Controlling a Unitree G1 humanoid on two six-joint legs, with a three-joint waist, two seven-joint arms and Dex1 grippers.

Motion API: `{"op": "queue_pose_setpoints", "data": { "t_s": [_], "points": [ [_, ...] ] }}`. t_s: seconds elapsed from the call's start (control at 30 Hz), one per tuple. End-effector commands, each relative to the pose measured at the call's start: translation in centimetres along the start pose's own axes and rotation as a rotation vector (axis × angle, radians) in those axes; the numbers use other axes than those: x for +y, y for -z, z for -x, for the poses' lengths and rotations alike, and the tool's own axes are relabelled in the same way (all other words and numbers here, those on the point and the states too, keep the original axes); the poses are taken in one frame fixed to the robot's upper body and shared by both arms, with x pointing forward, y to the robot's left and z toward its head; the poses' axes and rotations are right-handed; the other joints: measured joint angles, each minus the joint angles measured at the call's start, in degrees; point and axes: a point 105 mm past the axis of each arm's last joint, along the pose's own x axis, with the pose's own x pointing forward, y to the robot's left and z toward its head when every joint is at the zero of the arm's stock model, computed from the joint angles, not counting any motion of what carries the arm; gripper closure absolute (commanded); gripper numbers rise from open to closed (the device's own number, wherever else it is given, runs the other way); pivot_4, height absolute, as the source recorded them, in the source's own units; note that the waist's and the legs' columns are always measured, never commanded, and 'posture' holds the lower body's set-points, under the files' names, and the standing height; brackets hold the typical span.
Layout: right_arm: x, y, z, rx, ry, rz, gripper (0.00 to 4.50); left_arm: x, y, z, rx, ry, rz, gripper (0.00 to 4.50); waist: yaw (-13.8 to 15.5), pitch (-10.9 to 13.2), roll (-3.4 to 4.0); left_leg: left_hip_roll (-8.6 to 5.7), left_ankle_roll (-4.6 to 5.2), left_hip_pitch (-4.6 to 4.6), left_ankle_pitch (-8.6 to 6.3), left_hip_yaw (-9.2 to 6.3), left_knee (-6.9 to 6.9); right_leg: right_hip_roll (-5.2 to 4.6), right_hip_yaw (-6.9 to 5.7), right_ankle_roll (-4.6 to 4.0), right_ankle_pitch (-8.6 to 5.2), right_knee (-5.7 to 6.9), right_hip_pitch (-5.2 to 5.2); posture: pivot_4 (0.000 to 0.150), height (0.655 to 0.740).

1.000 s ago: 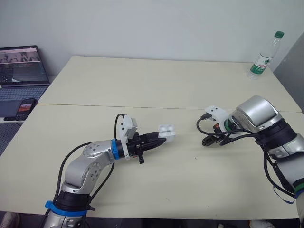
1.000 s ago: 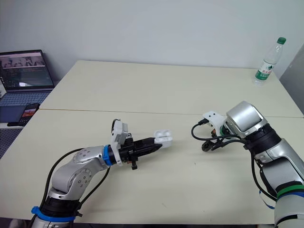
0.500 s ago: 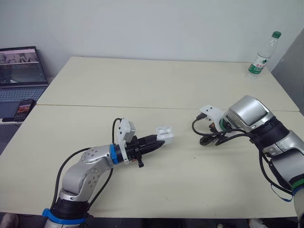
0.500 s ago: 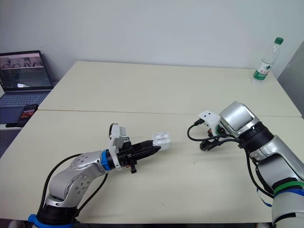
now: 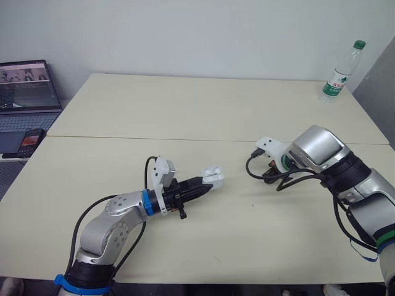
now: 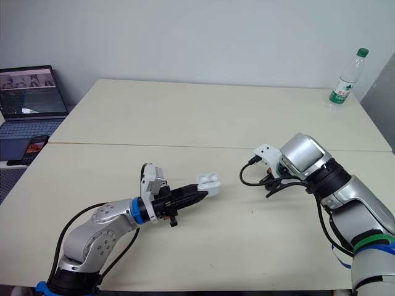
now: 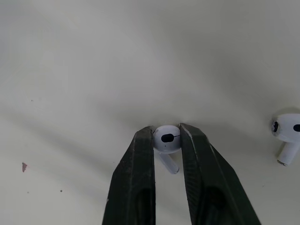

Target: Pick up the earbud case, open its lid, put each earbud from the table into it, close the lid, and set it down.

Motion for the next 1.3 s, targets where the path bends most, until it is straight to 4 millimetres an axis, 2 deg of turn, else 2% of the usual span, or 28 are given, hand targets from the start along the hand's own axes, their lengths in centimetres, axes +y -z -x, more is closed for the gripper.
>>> {"op": "queue_pose_setpoints", "data": {
  "t_s": [0.03,0.17,0.27,0.4,0.47,0.67,0.77,0.9,1.03,1.17,1.3],
  "points": [
    [0.8,0.2,0.3,-0.005,-0.038,0.005,4.11,-0.7,-1.2,-0.2,-0.037,0.032,-0.035,3.73,0.0,0.0,0.0,0.0,0.0,0.0,0.0,0.0,0.0,0.0,0.0,0.0,0.0,0.0,0.0,0.15,0.7389],
    [1.0,-0.9,1.6,-0.086,-0.07,0.003,4.11,-0.7,-1.2,-0.4,-0.04,0.036,-0.031,3.73,0.0,0.0,0.0,0.0,0.0,-0.02,0.0,-0.01,0.0,0.0,-0.01,0.0,0.0,-0.02,0.0,0.15,0.7389],
    [1.2,-2.9,4.2,-0.25,-0.084,0.008,4.11,-0.4,-1.6,-0.7,-0.068,0.02,-0.017,3.73,0.1,0.0,0.02,-0.01,0.0,-0.06,0.0,-0.01,0.0,-0.01,-0.01,0.0,0.0,-0.01,-0.03,0.15,0.7389],
    [0.9,-5.1,7.8,-0.513,-0.112,-0.059,4.11,0.5,-3.2,-1.5,-0.173,-0.052,-0.003,3.73,0.3,0.0,0.01,-0.02,0.0,-0.11,0.0,-0.05,0.0,-0.01,-0.03,0.01,0.0,-0.02,-0.06,0.15,0.7389],
    [1.0,-5.9,8.8,-0.608,-0.125,-0.095,4.11,0.6,-3.5,-1.8,-0.191,-0.068,-0.023,3.73,0.3,0.0,-0.01,-0.02,0.0,-0.16,0.0,-0.07,0.01,-0.01,-0.04,0.01,0.0,-0.02,-0.06,0.15,0.7389],
    [0.9,-8.5,13.6,-1.09,-0.166,-0.257,4.11,1.4,-5.1,-4.1,-0.292,-0.154,-0.007,3.73,0.3,0.0,-0.01,-0.03,-0.01,-0.3,0.0,-0.1,0.02,-0.01,-0.03,0.03,0.02,0.01,-0.16,0.15,0.7389],
    [0.9,-8.8,15.1,-1.292,-0.184,-0.338,4.11,2.0,-5.8,-4.9,-0.32,-0.186,-0.004,3.73,0.3,0.0,0.01,-0.04,-0.01,-0.42,0.01,-0.13,0.02,-0.01,-0.06,0.03,0.03,0.04,-0.29,0.15,0.7389],
    [1.5,-8.9,16.6,-1.489,-0.192,-0.38,4.11,2.5,-6.3,-5.2,-0.33,-0.193,-0.013,3.73,0.3,0.0,0.02,-0.06,-0.03,-0.54,0.01,-0.05,0.02,-0.02,0.0,0.02,0.03,0.09,-0.45,0.15,0.7389],
    [3.8,-8.9,17.4,-1.622,-0.252,-0.324,4.11,3.0,-6.8,-5.3,-0.338,-0.197,-0.029,3.73,0.2,0.0,0.02,-0.04,-0.03,-0.52,0.02,-0.02,-0.01,-0.02,0.01,0.02,0.03,0.1,-0.49,0.15,0.7389],
    [6.6,-9.0,16.6,-1.673,-0.302,-0.303,4.11,3.3,-7.5,-5.7,-0.357,-0.198,-0.068,3.73,0.2,0.0,0.02,-0.05,-0.03,-0.51,0.02,-0.01,-0.01,-0.01,0.01,0.02,0.03,0.1,-0.48,0.15,0.7389],
    [8.4,-9.1,15.4,-1.692,-0.324,-0.265,4.11,3.4,-8.2,-5.8,-0.381,-0.193,-0.083,3.73,0.3,0.0,0.02,-0.08,-0.08,-0.51,0.05,0.0,0.01,-0.01,0.01,0.03,0.04,0.09,-0.46,0.15,0.7389]
  ]
}}
